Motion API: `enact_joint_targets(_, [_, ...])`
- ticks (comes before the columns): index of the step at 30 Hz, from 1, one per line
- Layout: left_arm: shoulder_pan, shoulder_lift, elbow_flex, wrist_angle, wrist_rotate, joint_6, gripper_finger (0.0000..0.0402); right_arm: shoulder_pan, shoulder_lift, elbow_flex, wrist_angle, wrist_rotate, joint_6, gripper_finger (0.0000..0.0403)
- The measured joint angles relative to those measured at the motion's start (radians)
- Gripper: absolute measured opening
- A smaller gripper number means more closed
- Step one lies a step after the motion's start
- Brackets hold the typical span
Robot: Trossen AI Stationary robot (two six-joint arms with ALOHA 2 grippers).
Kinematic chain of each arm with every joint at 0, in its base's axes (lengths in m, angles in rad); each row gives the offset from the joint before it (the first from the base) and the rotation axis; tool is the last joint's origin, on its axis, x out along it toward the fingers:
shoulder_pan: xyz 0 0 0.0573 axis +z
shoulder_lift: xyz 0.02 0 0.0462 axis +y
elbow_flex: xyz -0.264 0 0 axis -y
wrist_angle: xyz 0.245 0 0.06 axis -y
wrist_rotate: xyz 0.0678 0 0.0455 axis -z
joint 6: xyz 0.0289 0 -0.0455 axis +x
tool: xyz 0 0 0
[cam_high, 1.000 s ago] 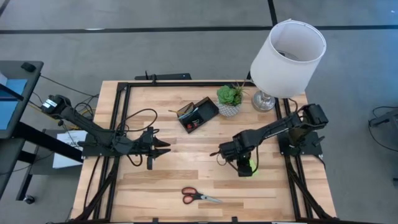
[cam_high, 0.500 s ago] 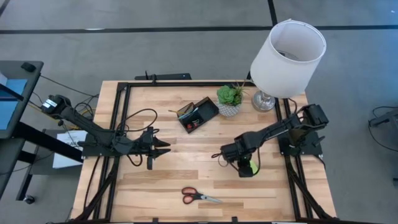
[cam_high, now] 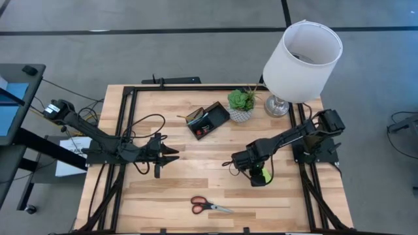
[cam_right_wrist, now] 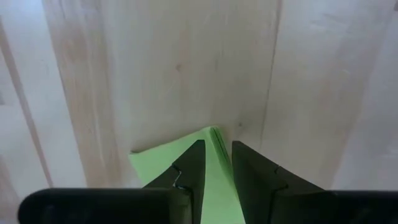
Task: Pick and place office supplies into organizer
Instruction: Put the green notepad into the black desk organizer
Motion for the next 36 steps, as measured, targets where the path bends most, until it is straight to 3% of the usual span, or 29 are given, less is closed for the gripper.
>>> enact_joint_targets(14, [0.0,0.0,0.0,0.002,0.0,-0.001,0.0105,0.0,-0.007,-0.108,0.115,0.008,0.071,0.0067])
enact_joint_targets(20, [0.0,0.0,0.0,0.001,0.0,-0.001,0.0105,-0.017,-0.007,-0.111,0.154,0.027,0.054,0.0009])
enact_joint_targets(29, [0.0,0.0,0.0,-0.072,-0.007,0.0,0.0105,-0.019,0.007,-0.082,0.455,0.297,0.105,0.0004])
enact_joint_targets(32, [0.0,0.0,0.0,-0.087,-0.03,0.0,0.0105,-0.053,0.004,-0.034,0.588,0.414,0.116,0.0002])
enact_joint_targets(36, [0.0,0.0,0.0,-0.089,-0.029,0.0,0.0105,-0.145,0.003,0.01,0.621,0.544,0.123,0.0001])
